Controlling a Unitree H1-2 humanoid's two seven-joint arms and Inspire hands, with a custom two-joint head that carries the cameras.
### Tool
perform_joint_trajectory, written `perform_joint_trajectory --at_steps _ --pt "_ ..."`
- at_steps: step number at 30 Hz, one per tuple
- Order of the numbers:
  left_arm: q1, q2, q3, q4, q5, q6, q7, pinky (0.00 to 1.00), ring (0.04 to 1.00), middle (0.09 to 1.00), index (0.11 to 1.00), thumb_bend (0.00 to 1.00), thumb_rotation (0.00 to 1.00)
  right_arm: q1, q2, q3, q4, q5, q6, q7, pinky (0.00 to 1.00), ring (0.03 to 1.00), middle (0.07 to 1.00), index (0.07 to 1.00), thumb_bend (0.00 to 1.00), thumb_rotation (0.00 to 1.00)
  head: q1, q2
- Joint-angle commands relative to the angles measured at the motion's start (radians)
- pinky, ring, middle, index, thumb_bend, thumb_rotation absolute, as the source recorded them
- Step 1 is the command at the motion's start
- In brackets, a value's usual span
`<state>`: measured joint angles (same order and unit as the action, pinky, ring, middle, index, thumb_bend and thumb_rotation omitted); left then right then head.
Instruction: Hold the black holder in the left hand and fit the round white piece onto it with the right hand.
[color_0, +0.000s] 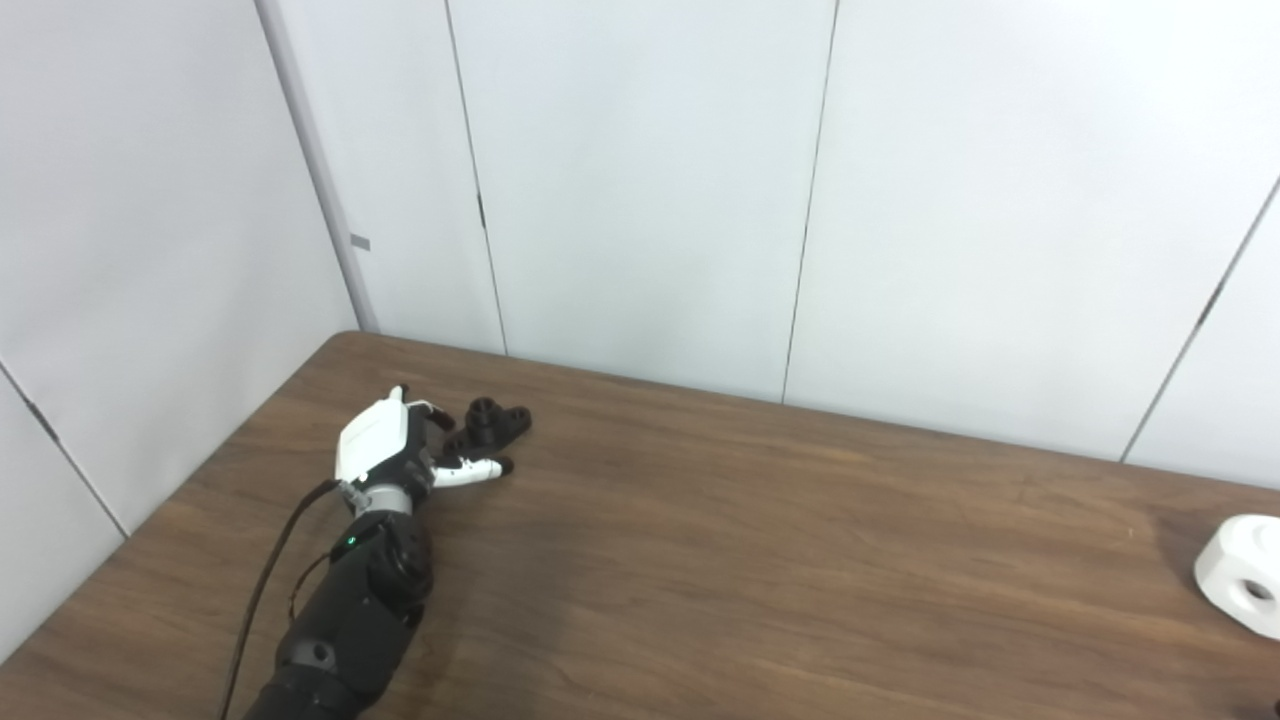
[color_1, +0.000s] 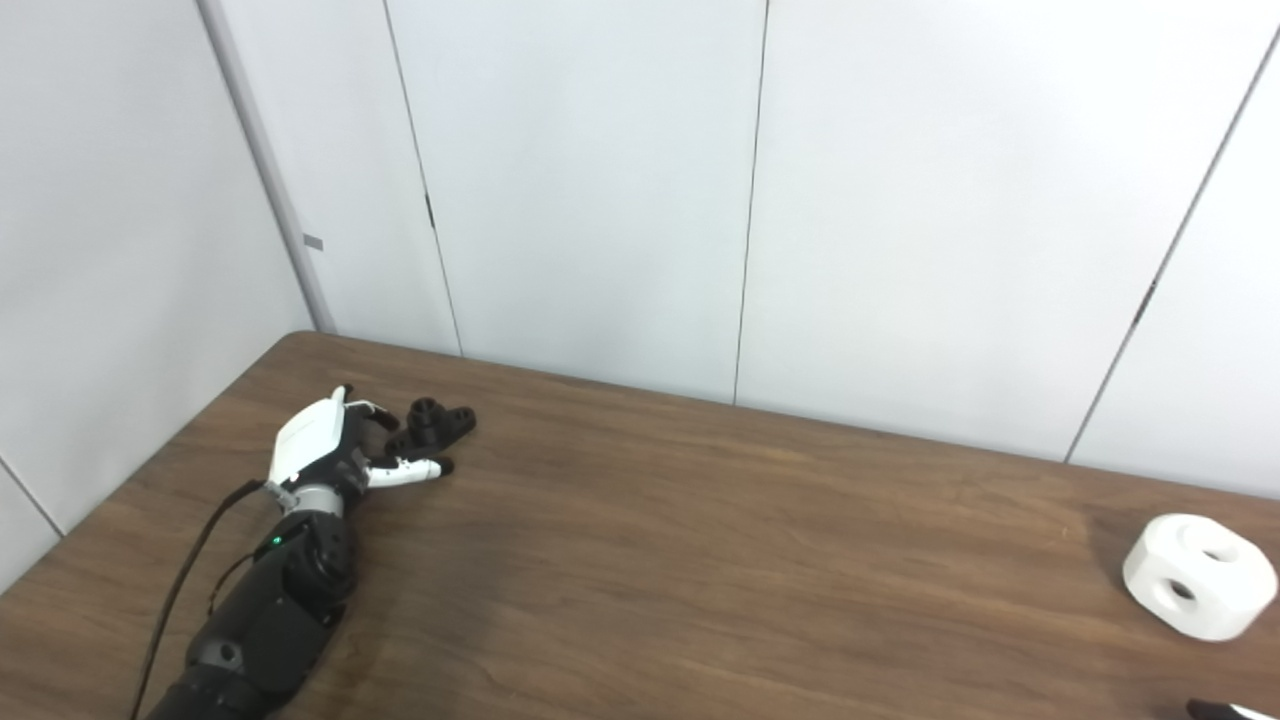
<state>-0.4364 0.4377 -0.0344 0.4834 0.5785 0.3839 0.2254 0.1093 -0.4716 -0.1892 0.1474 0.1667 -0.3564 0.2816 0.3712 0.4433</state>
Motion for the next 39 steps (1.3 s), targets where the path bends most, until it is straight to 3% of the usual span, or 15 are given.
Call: perform_joint_trajectory --at_steps 1,10,12,14,33,36,39 --pt "-0.02 -0.013 -0.026 0.017 -0.007 -0.009 -0.016 1.0 1.0 1.0 0.674 0.9 0.17 0.057 0.01 0.022 0.035 -0.009 0.023 0.013 0.59 0.731 0.76 0.682 0.99 0.52 0.0 0.002" --pt "-0.027 -0.021 -0.045 0.074 -0.015 -0.049 0.038 1.0 1.0 0.991 0.605 0.83 0.07 0.064 0.013 0.027 0.021 -0.009 0.034 0.004 0.52 0.696 0.734 0.652 1.0 0.54 -0.016 -0.001" --pt "-0.028 -0.024 -0.047 0.09 -0.016 -0.069 0.059 1.0 1.0 0.962 0.509 0.59 0.06 0.068 0.012 0.027 0.013 -0.002 0.04 0.008 0.5 0.685 0.728 0.644 1.0 0.54 -0.018 0.001" --pt "-0.03 -0.025 -0.051 0.105 -0.017 -0.077 0.074 1.0 1.0 0.946 0.488 0.54 0.05 0.068 0.013 0.026 0.018 0.0 0.035 0.007 0.49 0.679 0.722 0.639 1.0 0.55 -0.02 0.002" --pt "-0.018 -0.01 -0.095 0.115 -0.03 -0.088 0.071 1.0 1.0 0.923 0.48 0.52 0.04 0.073 0.022 0.042 -0.011 -0.021 0.048 -0.017 0.43 0.64 0.696 0.624 1.0 0.61 -0.032 0.003" --pt "-0.001 -0.016 -0.089 0.098 -0.044 -0.094 0.068 1.0 1.0 0.928 0.481 0.52 0.04 0.073 0.026 0.049 -0.015 -0.012 0.042 -0.014 0.44 0.656 0.707 0.633 1.0 0.61 -0.047 0.007" --pt "0.019 -0.025 -0.078 0.078 -0.064 -0.118 0.074 1.0 1.0 0.924 0.481 0.52 0.04 0.073 0.031 0.055 -0.025 -0.032 0.05 -0.028 0.48 0.732 0.769 0.676 1.0 0.63 -0.06 0.007"
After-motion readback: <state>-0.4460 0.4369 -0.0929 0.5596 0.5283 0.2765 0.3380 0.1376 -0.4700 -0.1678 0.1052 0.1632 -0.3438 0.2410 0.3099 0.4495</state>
